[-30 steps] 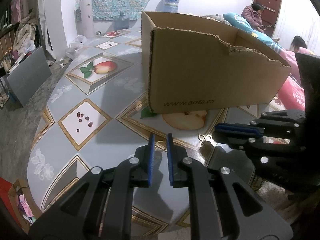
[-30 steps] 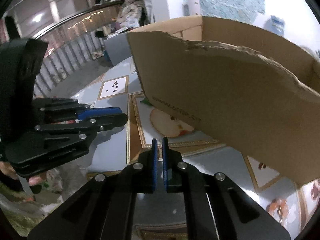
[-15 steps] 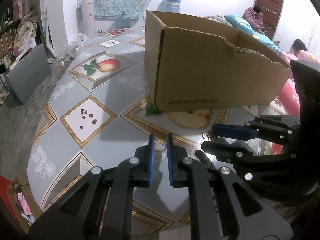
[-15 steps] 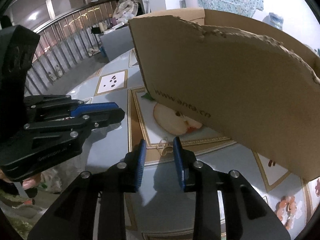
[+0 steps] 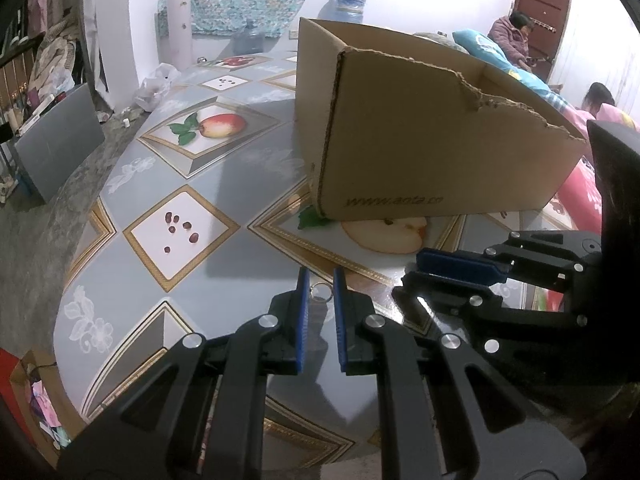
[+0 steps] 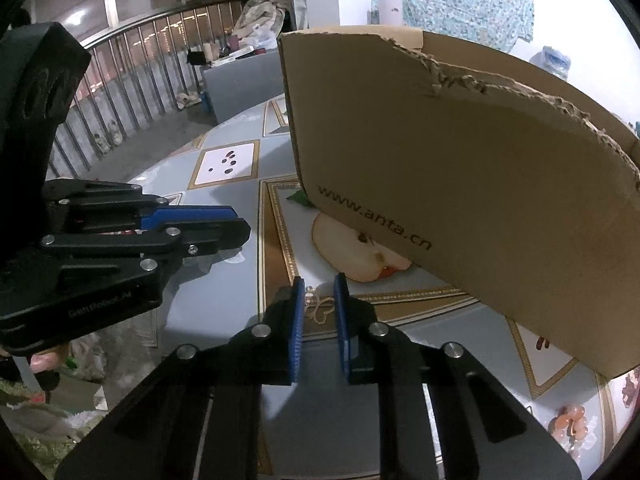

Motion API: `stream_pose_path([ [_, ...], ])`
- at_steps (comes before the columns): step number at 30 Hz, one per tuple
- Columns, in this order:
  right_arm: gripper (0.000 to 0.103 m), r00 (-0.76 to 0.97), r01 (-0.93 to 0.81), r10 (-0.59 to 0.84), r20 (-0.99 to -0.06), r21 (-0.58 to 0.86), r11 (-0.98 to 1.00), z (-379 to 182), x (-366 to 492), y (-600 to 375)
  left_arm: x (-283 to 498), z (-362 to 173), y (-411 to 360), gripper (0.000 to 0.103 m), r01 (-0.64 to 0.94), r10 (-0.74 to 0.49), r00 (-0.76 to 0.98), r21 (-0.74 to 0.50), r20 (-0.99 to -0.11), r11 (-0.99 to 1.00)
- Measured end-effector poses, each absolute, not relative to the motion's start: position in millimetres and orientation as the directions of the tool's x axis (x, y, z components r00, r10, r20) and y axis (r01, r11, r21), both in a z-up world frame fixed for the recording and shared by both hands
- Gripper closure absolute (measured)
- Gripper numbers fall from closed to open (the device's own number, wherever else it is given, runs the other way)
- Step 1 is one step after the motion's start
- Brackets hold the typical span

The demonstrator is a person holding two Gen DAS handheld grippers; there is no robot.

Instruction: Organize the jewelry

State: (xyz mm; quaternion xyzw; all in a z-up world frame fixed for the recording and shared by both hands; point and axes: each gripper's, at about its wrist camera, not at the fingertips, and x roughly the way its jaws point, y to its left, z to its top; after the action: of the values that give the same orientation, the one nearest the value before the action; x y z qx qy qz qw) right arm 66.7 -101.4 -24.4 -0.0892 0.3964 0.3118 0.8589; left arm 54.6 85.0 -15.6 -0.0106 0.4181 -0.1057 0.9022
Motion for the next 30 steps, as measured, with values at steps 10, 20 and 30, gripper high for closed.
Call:
stream_pose_path([
  [10, 0.095, 0.47, -0.606, 0.49, -0.734, 0.134, 0.784, -21.6, 69.0, -106.9, 51.9, -13.0, 88.1, 0.092, 0.175, -0.188, 0.639, -0.097, -0.746, 0.98],
  [20, 0.077, 0.383, -0.716, 0.506, -0.773, 0.097, 0.691, -15.5, 71.6, -104.8, 50.0, -11.0, 88.7, 0.092, 0.177, -0.187, 0.638, -0.094, -0.747, 0.98],
  [30, 0.081, 0.285, -0.799, 0.47, -0.836, 0.064, 0.598, -15.1, 75.0, -95.8, 48.9, -11.1, 91.4, 0.092, 0.164, -0.18, 0.637, -0.096, -0.75, 0.982],
])
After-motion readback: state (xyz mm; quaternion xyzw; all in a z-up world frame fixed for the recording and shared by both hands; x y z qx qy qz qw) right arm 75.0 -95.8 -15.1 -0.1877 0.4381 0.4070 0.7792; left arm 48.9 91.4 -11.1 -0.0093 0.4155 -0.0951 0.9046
